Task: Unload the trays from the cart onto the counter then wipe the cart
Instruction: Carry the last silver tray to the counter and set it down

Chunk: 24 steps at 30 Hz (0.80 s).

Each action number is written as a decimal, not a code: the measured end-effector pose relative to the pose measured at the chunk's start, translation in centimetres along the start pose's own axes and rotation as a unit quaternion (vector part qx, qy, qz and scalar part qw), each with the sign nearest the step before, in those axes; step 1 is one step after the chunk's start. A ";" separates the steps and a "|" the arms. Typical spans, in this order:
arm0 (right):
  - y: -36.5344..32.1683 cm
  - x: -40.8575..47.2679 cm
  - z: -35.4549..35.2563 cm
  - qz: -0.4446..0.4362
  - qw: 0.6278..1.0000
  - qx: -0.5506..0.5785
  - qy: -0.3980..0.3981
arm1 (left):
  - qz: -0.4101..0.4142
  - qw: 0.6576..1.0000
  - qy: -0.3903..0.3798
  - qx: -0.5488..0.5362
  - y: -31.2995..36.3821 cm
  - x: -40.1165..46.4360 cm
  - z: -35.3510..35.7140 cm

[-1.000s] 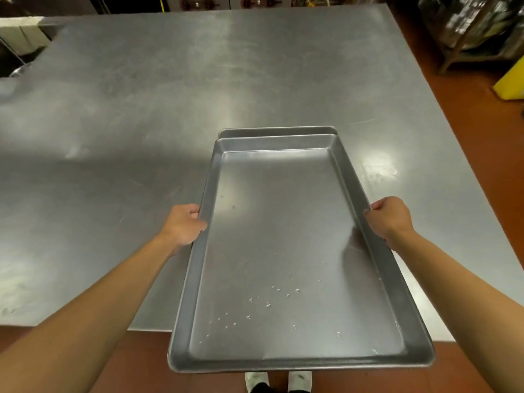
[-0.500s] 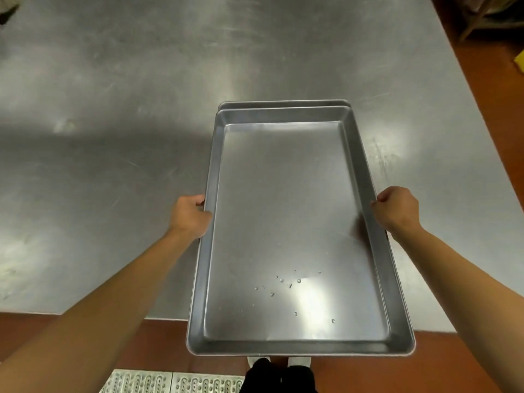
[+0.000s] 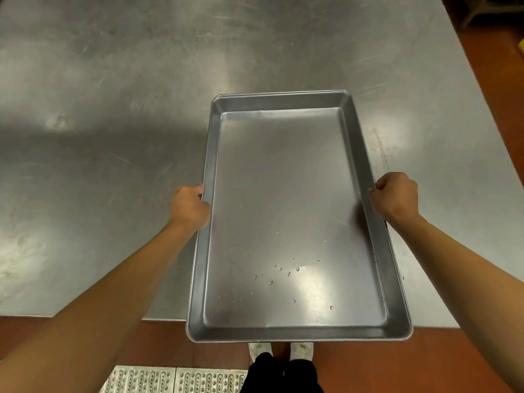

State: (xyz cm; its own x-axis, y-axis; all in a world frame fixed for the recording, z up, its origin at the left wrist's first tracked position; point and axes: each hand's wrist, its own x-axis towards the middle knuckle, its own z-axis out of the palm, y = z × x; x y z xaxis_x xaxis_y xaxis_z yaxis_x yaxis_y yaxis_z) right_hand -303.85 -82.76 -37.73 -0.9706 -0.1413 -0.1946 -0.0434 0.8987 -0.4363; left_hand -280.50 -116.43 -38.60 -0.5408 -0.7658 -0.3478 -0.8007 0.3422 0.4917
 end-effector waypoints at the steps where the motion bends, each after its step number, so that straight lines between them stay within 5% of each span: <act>1: 0.0 0.1 0.1 -0.002 1.000 0.002 0.001 | -0.001 1.000 0.003 0.021 0.2 0.1 -0.1; 20: -1.3 0.1 1.2 0.009 0.994 -0.105 -0.016 | 0.009 0.990 0.000 0.142 1.6 1.0 1.1; 24: -3.2 -0.9 -1.4 -0.008 0.999 -0.028 -0.030 | -0.013 0.989 -0.023 0.143 3.4 0.7 -1.1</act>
State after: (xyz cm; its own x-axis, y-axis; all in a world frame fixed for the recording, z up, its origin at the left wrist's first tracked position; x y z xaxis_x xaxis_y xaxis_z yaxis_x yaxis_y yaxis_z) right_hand -303.17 -84.96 -34.93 -0.9541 -0.1779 -0.2410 -0.0725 0.9177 -0.3907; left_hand -283.27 -116.40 -36.28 -0.5250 -0.7531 -0.3966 -0.8511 0.4677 0.2386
